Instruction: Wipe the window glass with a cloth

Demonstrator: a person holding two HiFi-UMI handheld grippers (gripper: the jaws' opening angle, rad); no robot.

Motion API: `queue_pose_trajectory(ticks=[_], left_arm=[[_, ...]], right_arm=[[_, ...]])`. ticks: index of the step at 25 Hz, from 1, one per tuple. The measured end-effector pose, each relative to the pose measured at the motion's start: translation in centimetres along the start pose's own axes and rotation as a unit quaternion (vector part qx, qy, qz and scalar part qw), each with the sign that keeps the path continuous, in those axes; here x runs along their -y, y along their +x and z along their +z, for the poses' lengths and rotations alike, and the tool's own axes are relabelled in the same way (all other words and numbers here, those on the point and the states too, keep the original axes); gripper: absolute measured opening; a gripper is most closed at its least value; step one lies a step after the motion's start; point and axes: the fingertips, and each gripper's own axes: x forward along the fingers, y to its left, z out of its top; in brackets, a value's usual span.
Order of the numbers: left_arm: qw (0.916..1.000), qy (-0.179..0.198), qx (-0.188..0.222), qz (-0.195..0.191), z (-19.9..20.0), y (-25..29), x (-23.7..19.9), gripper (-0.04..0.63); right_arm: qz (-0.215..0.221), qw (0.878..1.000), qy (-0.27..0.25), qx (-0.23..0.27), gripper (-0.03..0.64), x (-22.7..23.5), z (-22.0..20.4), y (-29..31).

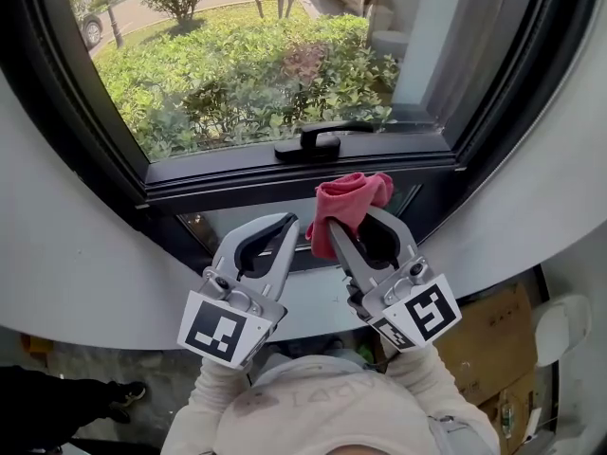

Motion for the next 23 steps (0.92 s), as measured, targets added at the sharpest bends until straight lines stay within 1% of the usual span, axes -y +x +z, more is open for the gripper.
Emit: queue_pose_trajectory(ticks=[5, 13, 23], left_arm=[[1.0, 0.0, -0.001, 0.001, 0.06, 0.11, 0.01, 0.0], [1.0, 0.002, 0.001, -0.007, -0.04, 0.37, 0.23, 0.0], [1.0, -0.001, 0.002, -0.002, -0.02, 0.2, -0.11, 0.0]], right_arm=[[0.005, 1.0, 0.0, -0.001, 0.117, -0.15, -0.08, 0.14], [0.007, 1.0, 0.0, -0.001, 0.117, -0.18, -0.11, 0.19], [0.013, 1.0, 0.006, 0.0, 0.117, -0.64, -0.09, 0.48]])
